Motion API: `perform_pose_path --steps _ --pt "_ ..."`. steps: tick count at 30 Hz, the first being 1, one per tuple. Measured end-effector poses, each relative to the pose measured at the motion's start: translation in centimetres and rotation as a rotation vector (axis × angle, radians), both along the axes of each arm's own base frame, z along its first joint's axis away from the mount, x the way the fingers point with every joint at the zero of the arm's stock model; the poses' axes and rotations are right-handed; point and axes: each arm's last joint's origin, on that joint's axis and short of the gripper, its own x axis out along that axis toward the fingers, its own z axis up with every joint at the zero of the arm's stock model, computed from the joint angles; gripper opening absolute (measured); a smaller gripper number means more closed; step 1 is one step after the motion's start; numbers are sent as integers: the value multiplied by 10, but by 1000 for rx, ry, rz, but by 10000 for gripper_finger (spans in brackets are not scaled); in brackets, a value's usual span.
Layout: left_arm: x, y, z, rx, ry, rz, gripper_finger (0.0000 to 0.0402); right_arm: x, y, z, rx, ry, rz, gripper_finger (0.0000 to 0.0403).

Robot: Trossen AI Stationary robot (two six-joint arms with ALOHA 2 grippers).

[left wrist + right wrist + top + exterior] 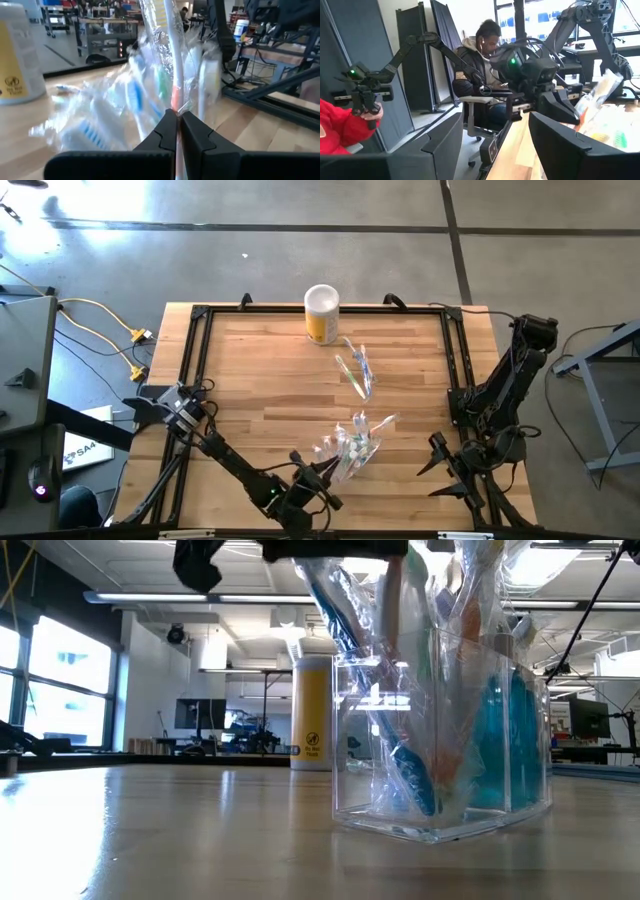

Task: Pick & Place toothbrushing station
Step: Put the orange toothbrush in the transparent organizer

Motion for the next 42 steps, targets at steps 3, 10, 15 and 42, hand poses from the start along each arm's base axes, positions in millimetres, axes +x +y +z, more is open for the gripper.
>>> perform_pose_path --steps 3,10,15,42 --pt "-2 1 -6 -20 -4 -18 0 0 0 0 -3 -1 0 220" --pt "2 -2 -23 -46 16 -97 0 0 0 0 -27 -11 -6 220" --pt "5 -6 -38 -72 3 -130 0 0 0 0 -28 -11 -6 220" --pt "8 -11 -42 -44 112 -326 46 -1 2 -3 -48 -2 52 220"
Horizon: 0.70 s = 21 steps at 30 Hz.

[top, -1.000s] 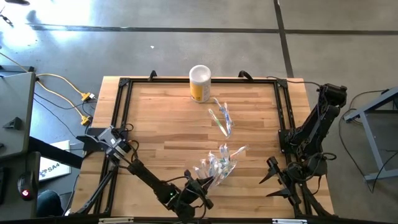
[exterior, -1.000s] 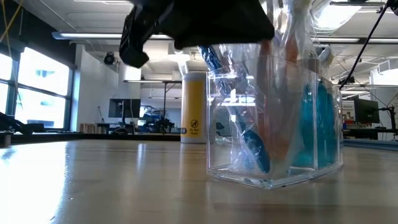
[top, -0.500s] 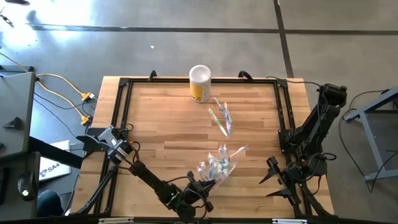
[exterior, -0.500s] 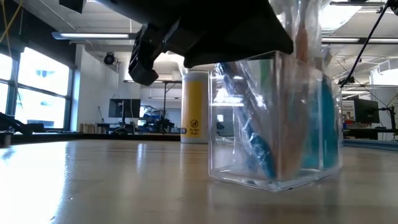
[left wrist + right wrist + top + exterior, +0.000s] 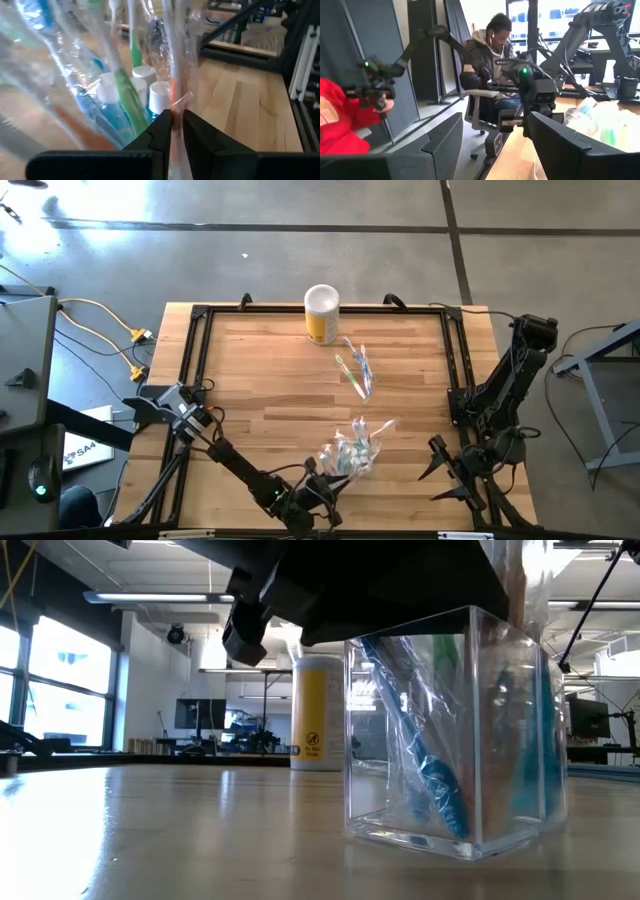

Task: Pick & Place toothbrushing station
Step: Put the orange toothbrush in the transparent organizer

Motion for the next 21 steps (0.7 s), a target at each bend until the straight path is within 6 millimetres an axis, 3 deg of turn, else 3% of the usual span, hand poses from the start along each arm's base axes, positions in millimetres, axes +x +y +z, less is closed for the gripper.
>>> perform_pose_path --steps 11,21 --pt "4 -7 22 108 19 -45 51 0 0 -3 -35 14 -4 220" --pt "2 -5 19 97 26 13 51 0 0 -6 -18 50 -2 220"
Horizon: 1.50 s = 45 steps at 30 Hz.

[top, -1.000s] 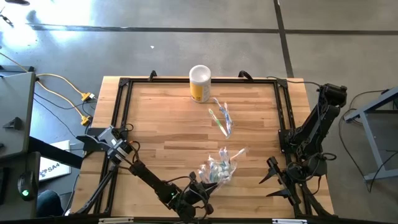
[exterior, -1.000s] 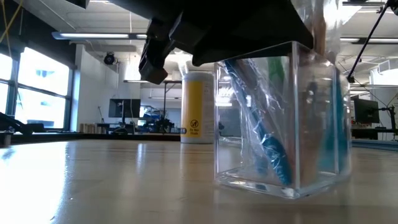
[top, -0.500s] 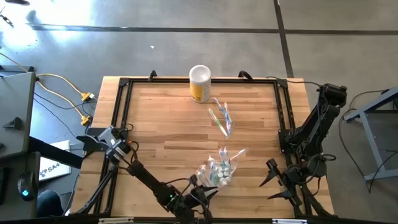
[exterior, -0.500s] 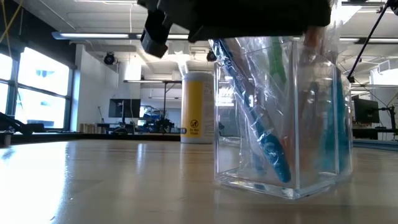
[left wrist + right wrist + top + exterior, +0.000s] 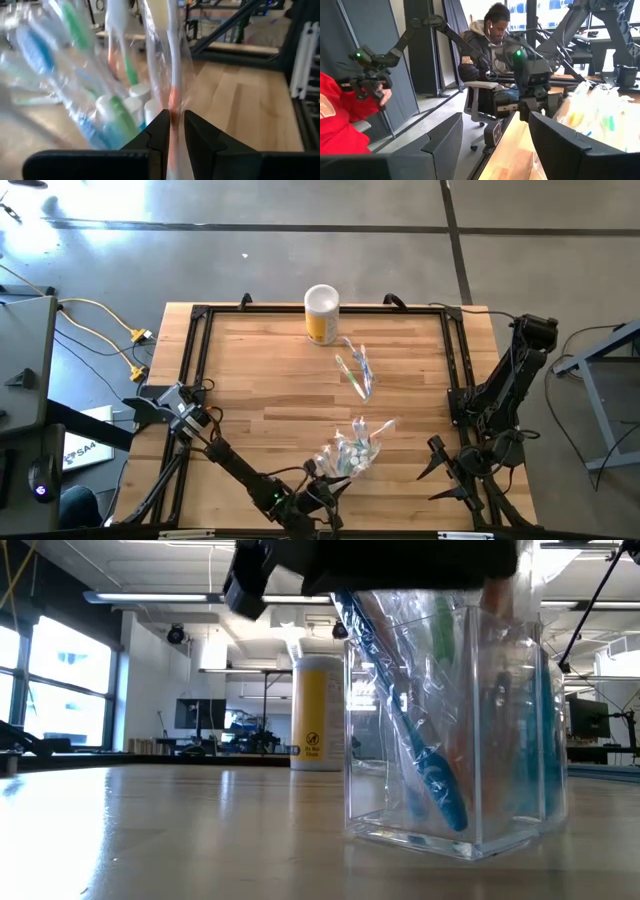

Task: Pick & Place toothbrushing station
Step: Put the orange toothbrush in the transparent organizer, then put the blue toothbrush in the transparent organizer

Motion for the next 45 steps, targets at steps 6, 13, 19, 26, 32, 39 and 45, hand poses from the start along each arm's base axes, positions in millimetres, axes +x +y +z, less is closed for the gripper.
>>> perform_pose_path --steps 6,13,19,26,32,39,45 --pt "-4 3 -10 -65 30 31 56 0 0 0 21 13 4 220" --pt "-3 3 -11 -78 29 24 132 0 0 -1 14 16 3 220" --pt "-3 2 -10 -82 23 25 187 0 0 -1 9 12 -2 220" --pt "-11 -3 0 27 43 30 190 -2 -6 8 -3 -25 -29 220" --pt "-22 -10 21 113 32 69 190 -4 -22 18 -9 -46 -240 220" --pt "-34 -10 48 258 59 149 190 -13 -62 45 -12 -53 -699 220" --pt "-43 5 92 361 90 276 190 -17 -110 81 -69 -93 -902 220"
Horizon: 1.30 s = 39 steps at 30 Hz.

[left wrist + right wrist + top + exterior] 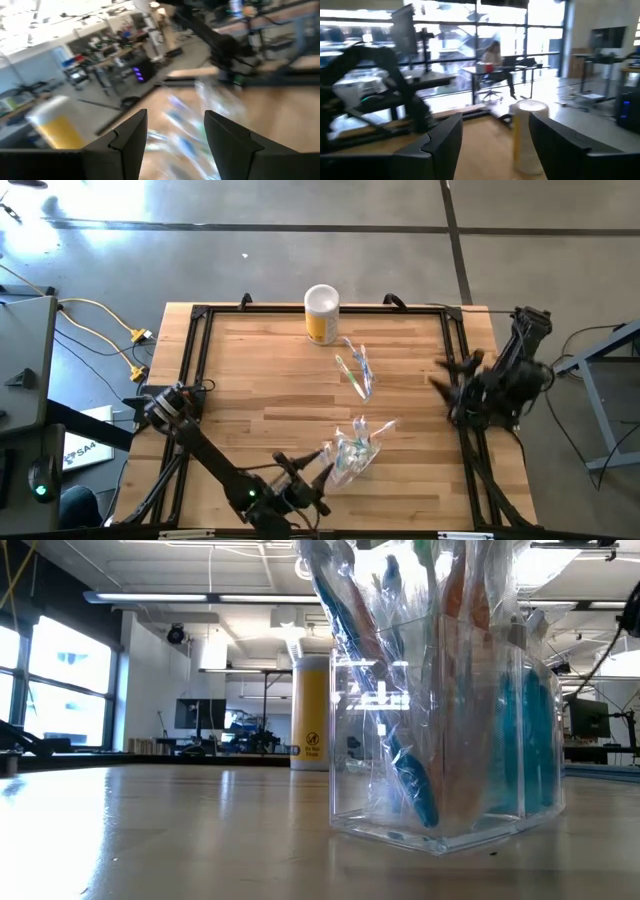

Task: Pick & Place toothbrushing station
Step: Put the blue toothbrush in the transparent organizer

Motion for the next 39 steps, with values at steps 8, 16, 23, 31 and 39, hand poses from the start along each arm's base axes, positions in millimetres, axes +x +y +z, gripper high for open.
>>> perform_pose_path --steps 8,16,23,31,39 --pt "-21 39 80 8 -9 79 190 -3 -38 30 -22 -131 -140 220" --pt "-40 101 132 12 19 91 190 31 -25 89 -259 -112 -158 220" --pt "-58 166 135 -193 98 0 190 89 -22 126 -325 98 -394 220" --pt "-77 222 109 -417 286 203 190 141 -61 120 -308 345 -770 220" --pt "-85 231 104 -423 384 197 190 175 -99 81 -370 515 -760 216"
